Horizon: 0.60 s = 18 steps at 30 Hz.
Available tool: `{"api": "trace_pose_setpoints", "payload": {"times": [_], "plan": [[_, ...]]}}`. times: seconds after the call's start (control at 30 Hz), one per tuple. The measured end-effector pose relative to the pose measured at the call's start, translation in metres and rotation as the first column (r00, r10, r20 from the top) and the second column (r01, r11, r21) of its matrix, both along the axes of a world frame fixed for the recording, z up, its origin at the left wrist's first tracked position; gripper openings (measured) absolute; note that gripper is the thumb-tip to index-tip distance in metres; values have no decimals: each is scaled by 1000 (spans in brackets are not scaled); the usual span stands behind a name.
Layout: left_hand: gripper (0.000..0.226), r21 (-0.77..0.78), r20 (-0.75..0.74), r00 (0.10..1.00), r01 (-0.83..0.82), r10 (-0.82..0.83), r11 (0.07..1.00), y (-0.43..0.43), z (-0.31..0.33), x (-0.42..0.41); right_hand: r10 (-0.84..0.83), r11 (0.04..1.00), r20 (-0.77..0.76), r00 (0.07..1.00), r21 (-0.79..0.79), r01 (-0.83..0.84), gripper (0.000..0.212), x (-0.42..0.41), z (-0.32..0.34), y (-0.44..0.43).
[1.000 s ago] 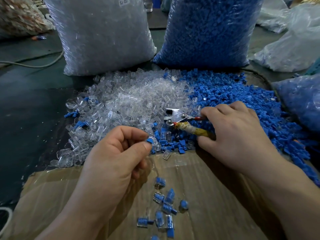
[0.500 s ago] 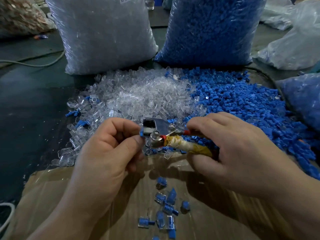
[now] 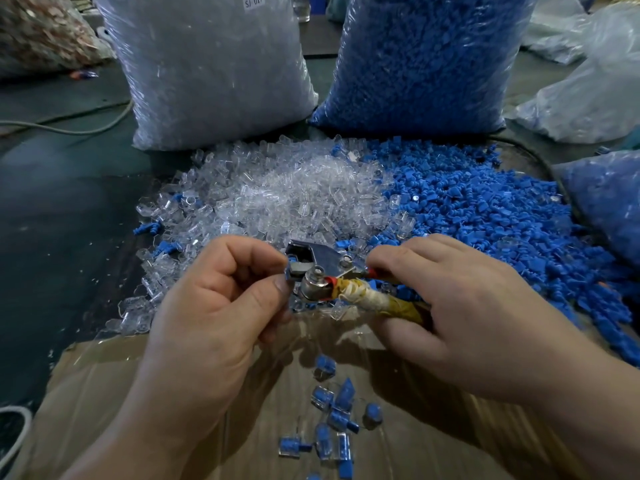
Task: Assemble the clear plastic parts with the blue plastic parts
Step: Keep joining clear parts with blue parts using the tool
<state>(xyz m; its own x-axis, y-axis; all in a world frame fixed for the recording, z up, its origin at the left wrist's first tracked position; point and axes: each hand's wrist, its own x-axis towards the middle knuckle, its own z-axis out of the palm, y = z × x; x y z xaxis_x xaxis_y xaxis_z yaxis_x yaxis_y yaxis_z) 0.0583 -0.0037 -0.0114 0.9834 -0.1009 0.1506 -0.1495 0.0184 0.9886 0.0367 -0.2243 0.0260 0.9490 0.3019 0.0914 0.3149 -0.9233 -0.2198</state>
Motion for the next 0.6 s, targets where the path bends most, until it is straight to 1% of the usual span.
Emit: {"api": "trace_pose_setpoints", "payload": {"times": [0.07,0.23,0.37,0.47,0.53,0.6], "plan": [[13,-13,-17,1000,10,-10,1000,0,1,-2,-5,1000,2,1000,-5,5,51,0,1,1],[16,-18,-31,1000,-2,2,1000,-1,1,-2,-24,999,4,1000,-22,24,46,-1,2,4],[17,11,-11,999,-45,45,999,-2,2,-3,-38,998,25,999,49,37,44,-1,1,1],[12,97,-23,994,-106,109,990,2,3,1,-114,994,90,989,10,113,51,4,-1,-6],[12,145,-92,992,-71,85,987,3,2,3,-203,976,121,972,-51,211,60,12,-4,-12],[14,187,-163,986,-5,36,982,-1,2,1,-278,949,104,955,-125,290,67,19,-6,-14]]}}
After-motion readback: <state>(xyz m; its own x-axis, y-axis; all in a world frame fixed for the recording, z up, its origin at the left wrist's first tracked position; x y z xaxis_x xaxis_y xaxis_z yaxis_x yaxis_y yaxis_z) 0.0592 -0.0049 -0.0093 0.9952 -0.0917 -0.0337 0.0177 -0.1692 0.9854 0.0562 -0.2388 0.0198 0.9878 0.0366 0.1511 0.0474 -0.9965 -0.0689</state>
